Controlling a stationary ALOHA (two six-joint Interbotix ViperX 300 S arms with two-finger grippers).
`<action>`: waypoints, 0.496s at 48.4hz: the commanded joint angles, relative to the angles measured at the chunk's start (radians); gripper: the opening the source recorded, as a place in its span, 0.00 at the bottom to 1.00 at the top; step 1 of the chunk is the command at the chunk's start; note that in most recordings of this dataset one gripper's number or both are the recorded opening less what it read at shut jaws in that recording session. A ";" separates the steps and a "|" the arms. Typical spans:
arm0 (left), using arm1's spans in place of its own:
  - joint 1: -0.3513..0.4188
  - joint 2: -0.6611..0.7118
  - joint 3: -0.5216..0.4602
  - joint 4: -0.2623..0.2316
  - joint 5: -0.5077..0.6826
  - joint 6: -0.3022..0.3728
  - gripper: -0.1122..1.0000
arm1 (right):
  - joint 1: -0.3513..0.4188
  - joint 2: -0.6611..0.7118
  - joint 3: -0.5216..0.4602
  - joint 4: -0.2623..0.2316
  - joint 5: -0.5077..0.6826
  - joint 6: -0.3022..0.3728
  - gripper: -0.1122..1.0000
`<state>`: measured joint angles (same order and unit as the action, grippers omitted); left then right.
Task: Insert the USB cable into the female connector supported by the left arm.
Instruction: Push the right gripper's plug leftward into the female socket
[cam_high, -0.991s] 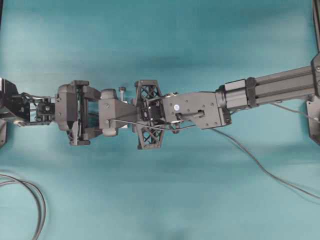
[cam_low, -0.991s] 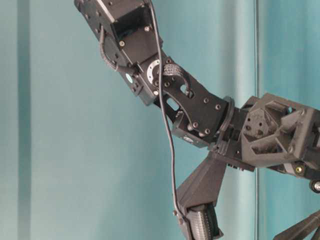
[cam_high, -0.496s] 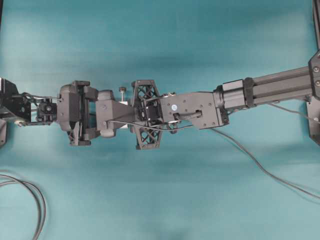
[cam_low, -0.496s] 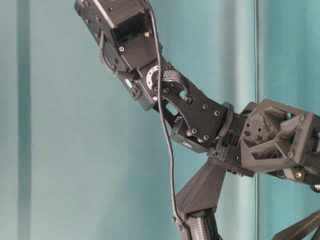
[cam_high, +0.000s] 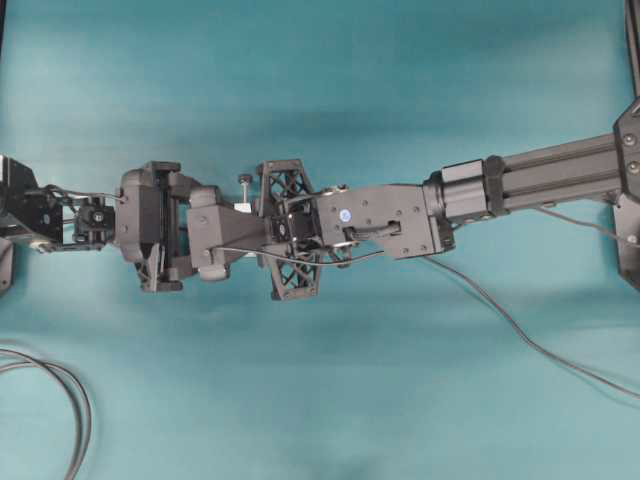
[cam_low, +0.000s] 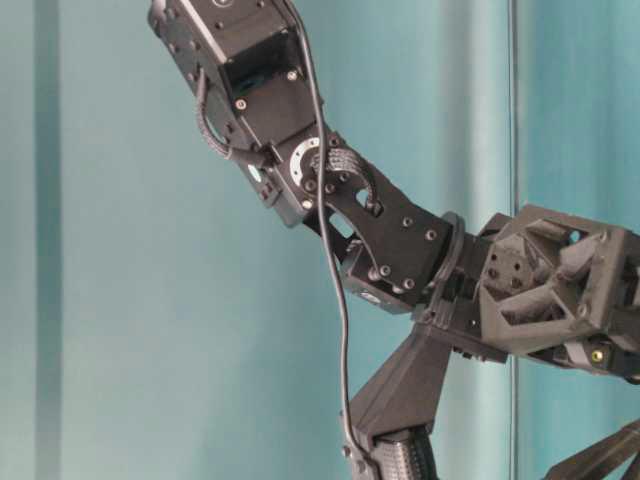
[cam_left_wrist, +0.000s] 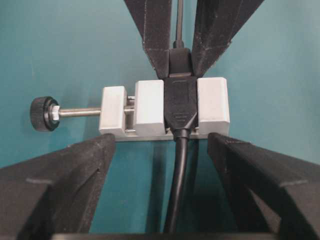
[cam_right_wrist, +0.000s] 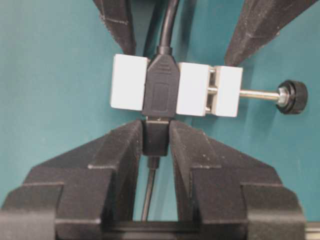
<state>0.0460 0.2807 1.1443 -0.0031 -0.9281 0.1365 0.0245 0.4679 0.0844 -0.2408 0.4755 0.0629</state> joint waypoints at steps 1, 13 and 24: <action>-0.023 -0.005 -0.048 0.003 0.003 -0.008 0.92 | 0.003 -0.023 -0.067 -0.003 -0.032 -0.003 0.28; -0.023 -0.005 -0.051 0.005 0.003 -0.008 0.92 | 0.003 -0.023 -0.064 -0.003 -0.034 -0.002 0.28; -0.023 -0.023 -0.041 0.003 0.009 -0.006 0.92 | 0.006 -0.029 -0.035 -0.003 -0.031 0.005 0.28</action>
<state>0.0460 0.2746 1.1413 -0.0031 -0.9189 0.1335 0.0245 0.4679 0.0828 -0.2408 0.4755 0.0675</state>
